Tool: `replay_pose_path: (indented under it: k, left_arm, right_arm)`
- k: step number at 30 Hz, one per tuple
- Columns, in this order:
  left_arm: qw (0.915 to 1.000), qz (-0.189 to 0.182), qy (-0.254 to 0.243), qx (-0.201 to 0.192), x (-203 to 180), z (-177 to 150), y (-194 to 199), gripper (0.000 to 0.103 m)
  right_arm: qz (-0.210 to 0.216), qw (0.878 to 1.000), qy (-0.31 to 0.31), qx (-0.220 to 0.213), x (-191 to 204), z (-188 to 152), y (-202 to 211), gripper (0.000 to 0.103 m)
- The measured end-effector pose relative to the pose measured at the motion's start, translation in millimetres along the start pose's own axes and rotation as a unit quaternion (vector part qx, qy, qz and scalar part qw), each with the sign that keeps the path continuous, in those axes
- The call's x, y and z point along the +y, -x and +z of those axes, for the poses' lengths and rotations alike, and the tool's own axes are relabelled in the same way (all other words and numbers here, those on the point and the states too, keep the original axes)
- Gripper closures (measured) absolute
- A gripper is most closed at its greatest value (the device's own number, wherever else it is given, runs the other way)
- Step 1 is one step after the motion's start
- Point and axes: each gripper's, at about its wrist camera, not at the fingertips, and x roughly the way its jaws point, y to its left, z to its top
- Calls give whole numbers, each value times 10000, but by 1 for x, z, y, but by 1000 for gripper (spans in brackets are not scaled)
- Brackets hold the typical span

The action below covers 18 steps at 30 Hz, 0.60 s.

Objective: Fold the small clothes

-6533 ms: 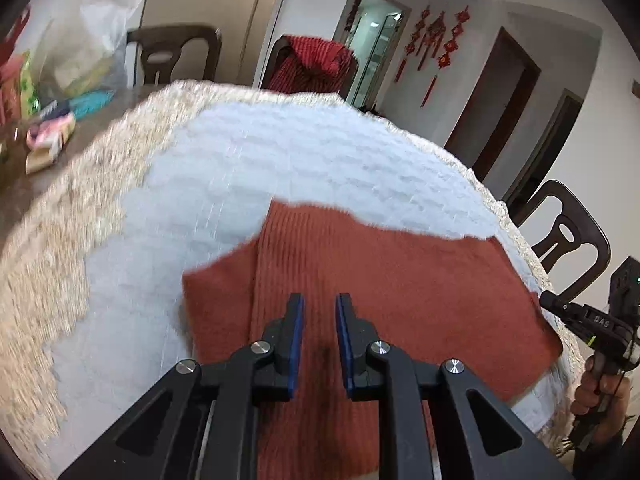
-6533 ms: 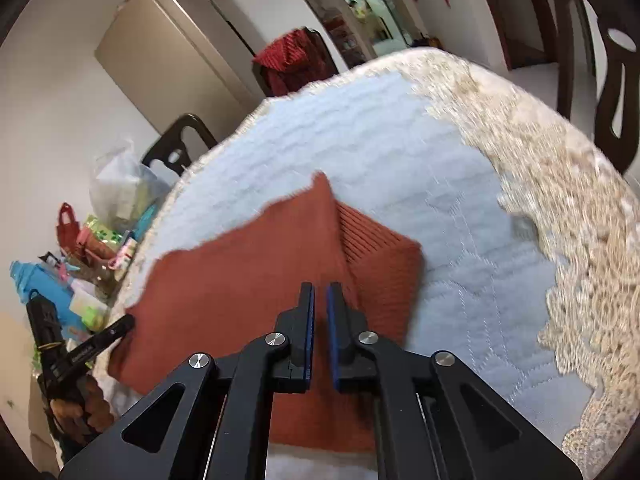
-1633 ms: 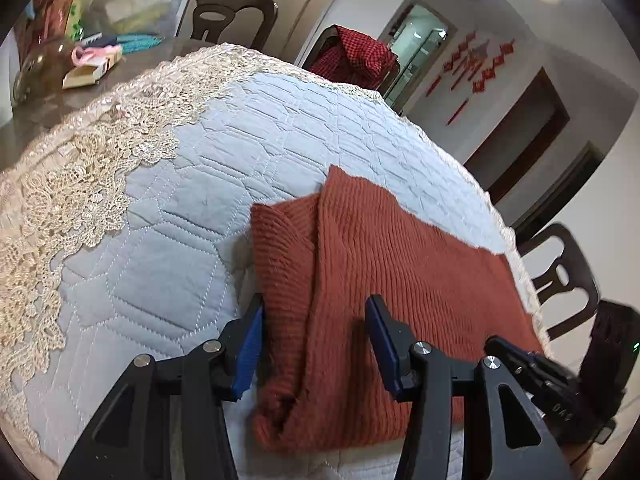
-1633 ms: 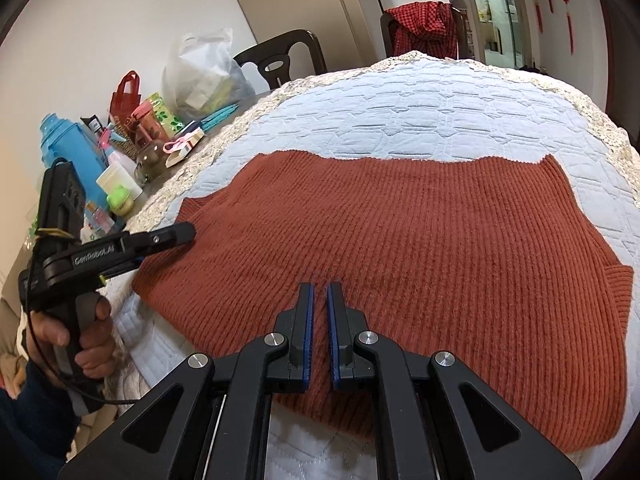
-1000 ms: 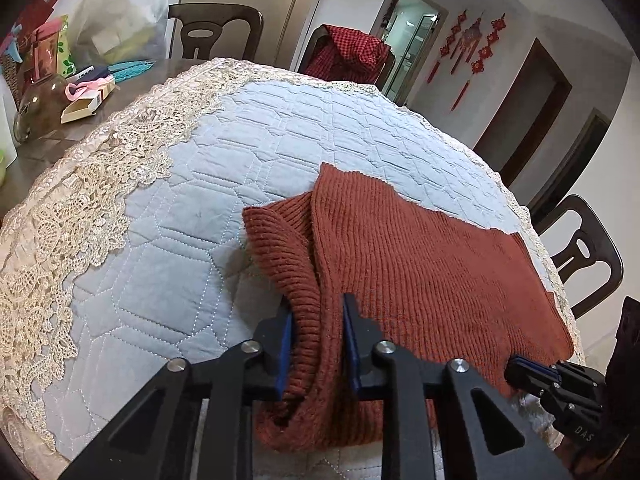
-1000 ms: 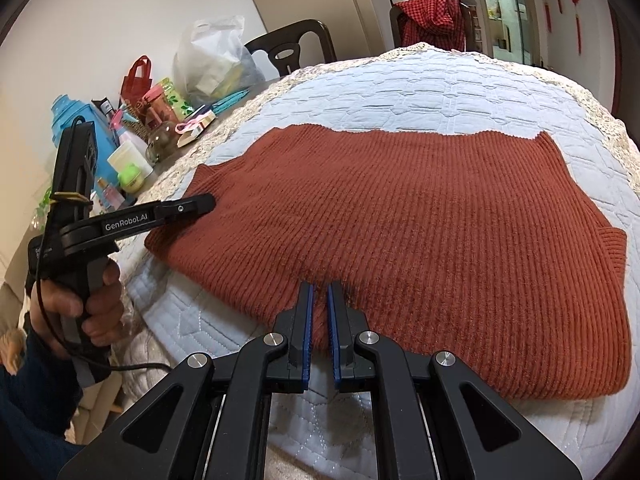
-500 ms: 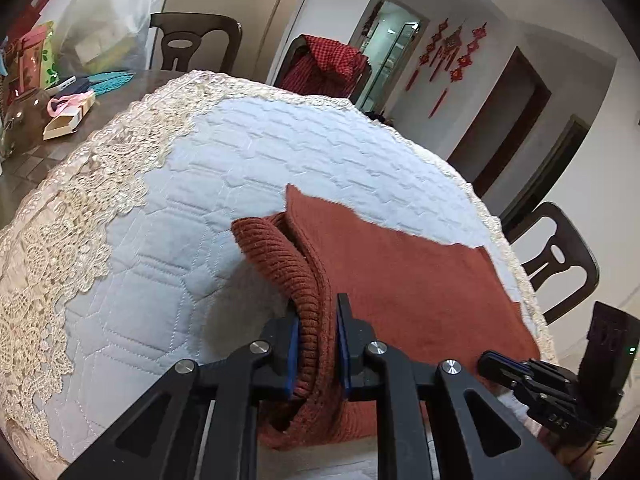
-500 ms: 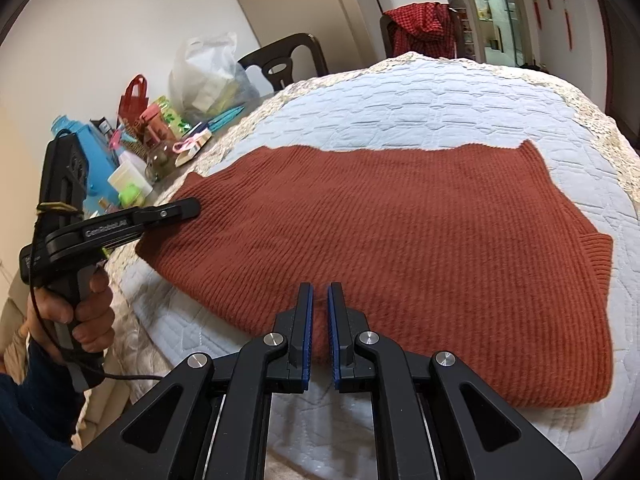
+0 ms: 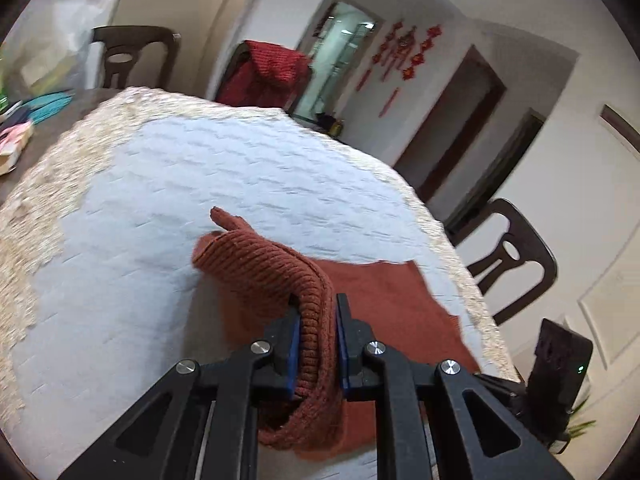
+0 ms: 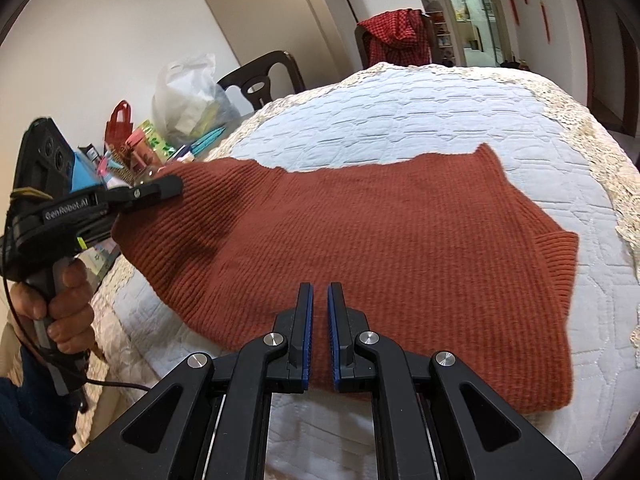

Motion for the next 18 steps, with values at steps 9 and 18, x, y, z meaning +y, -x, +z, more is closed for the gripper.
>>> replay_pose_path:
  k: [9, 18]
  left_arm:
    - [9942, -593, -342, 831, -42, -25, -74, 87]
    - [9911, -1098, -520, 552, -44, -18, -36, 80]
  right_arm:
    - [-131, 9992, -372, -70, -28, -5, 12, 96]
    - [410, 9942, -976, -193, -48, -2, 17, 70]
